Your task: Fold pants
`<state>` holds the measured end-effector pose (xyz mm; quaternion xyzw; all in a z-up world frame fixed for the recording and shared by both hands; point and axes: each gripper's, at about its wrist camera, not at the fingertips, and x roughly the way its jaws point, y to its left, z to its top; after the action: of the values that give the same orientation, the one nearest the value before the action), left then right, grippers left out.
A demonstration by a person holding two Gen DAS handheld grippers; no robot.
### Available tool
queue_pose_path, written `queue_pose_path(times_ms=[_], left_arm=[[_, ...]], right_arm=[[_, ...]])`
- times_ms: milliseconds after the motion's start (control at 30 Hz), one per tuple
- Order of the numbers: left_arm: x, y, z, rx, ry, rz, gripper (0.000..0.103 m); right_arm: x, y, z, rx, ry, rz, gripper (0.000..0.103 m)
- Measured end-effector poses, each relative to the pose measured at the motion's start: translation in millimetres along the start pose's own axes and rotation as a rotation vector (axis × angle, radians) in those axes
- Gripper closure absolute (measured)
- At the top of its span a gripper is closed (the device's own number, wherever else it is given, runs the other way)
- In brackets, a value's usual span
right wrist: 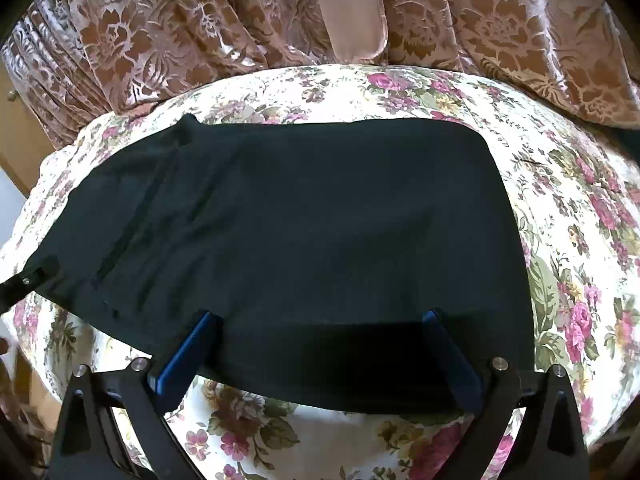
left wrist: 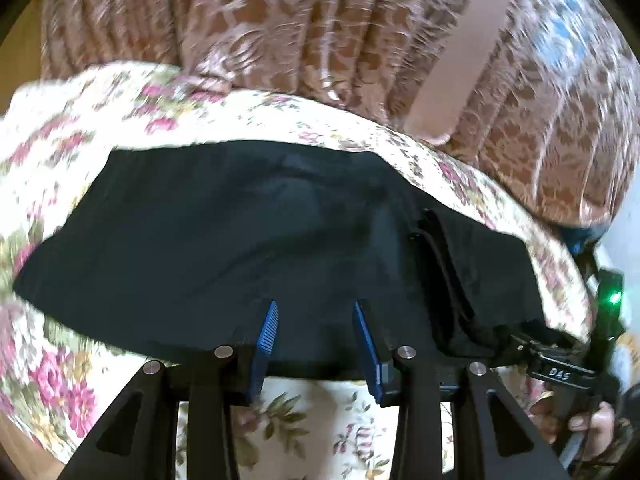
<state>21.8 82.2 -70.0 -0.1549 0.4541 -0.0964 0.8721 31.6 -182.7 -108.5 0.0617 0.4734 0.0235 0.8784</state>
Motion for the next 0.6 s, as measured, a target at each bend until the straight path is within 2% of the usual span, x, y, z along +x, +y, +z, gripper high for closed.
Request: queue_pose_path(times_ms=[100,267,367,500,600], left_arm=[[-9,34,-5,-0.118,-0.003,-0.041,0.063],[-31,120,-13,-0.431,-0.051,-0.147,0.061],[-45,165,-20,-0.588,-0.108,-0.149,0.052],[-50,200,-32,-0.735,-0.127,-0.193,0.048],[-44,213,-40,-0.834,-0.122,-0.23,0.048]], right_arm=[[0,-2,1,0.018,-0.001,0.005,0.0],[0,-1,-1,0.005,-0.013,0.008,0.0],[-1,0,-3,-0.002,-0.031,0.005,0.0],[0,2,-4,-0.012,-0.041,-0.007,0.0],[0,1,-4,-0.013,-0.044,-0.007,0.0]])
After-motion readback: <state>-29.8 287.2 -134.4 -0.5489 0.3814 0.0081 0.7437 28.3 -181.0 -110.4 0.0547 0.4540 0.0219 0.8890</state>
